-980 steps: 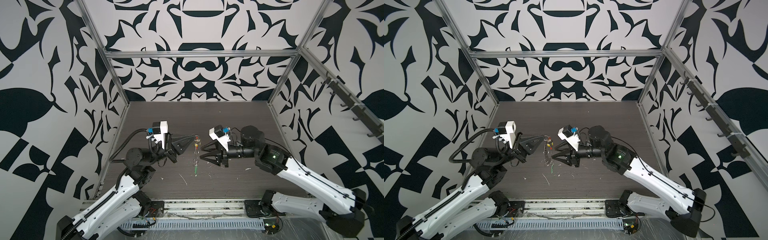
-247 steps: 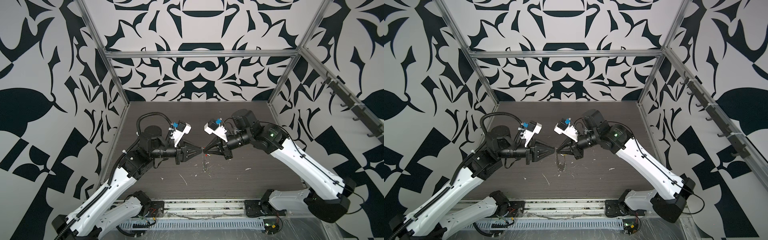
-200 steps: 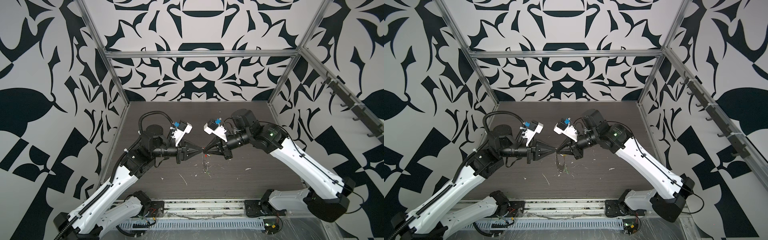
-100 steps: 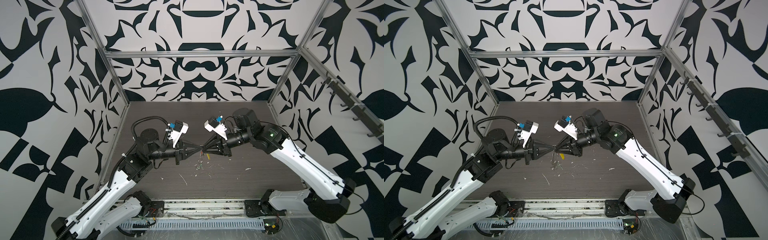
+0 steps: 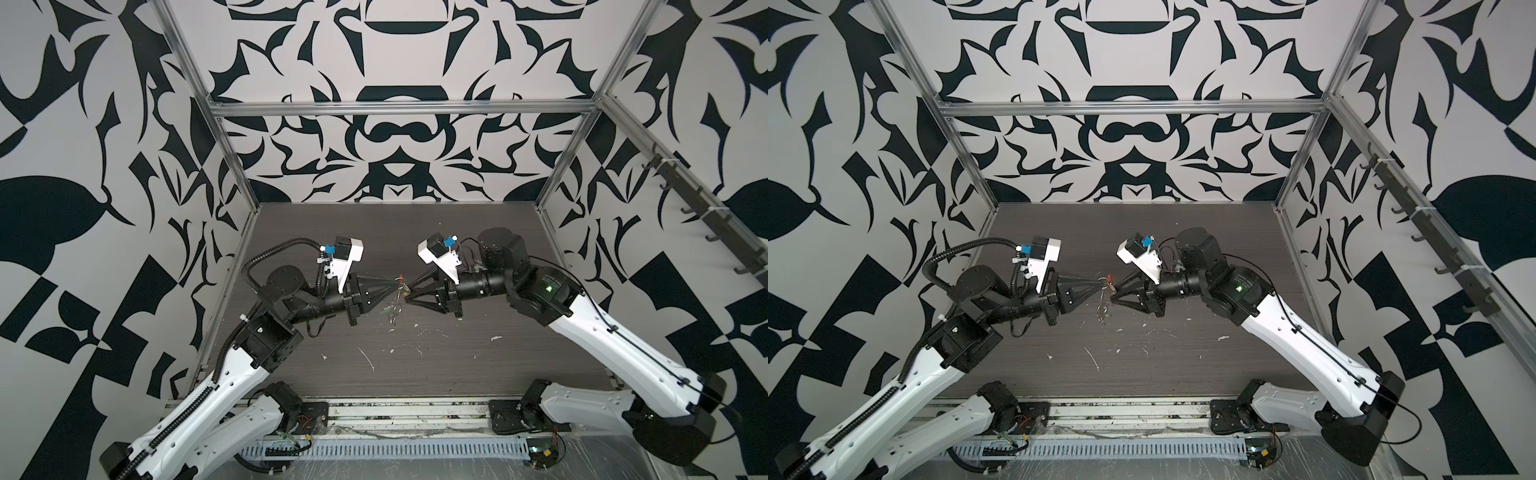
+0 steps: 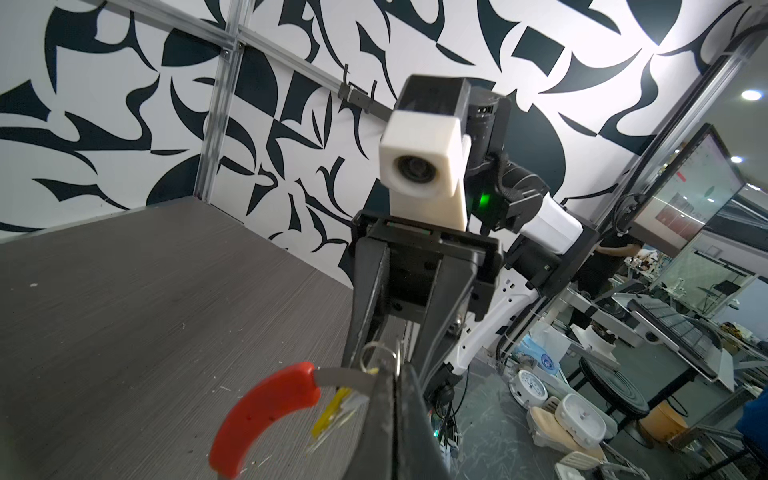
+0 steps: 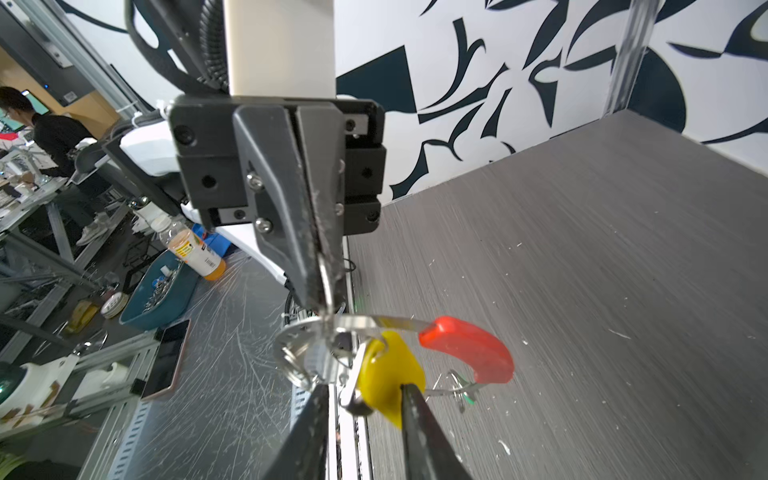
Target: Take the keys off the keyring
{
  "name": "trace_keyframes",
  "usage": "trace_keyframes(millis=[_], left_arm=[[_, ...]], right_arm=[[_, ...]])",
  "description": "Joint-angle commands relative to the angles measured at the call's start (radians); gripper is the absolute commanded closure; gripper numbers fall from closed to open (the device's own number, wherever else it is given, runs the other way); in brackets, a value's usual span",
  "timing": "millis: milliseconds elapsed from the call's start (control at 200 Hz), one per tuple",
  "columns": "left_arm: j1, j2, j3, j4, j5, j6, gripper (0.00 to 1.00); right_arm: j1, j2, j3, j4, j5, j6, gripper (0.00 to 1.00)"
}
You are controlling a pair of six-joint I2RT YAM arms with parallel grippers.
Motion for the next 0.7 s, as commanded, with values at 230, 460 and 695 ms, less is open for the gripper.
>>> trace_keyframes(millis=[230,460,695], left_arm=[[-0.001,-0.015,-0.034,0.114,-0.01,-0.042,1.0],[-0.001,-0.032,-0.06,0.175,-0.053,-0.062,1.0],[0.0,-0.052,-0.103,0.263,-0.101,-0.083,1.0]], right_arm=[[0.013,-0.018,-0.033,0.164,0.049,0.054,0.73],[0.038,-0.016,-0.054,0.2,0.051,0.066,1.0],[0.079,-0.003,-0.091,0.231,0.069,0.075,1.0]])
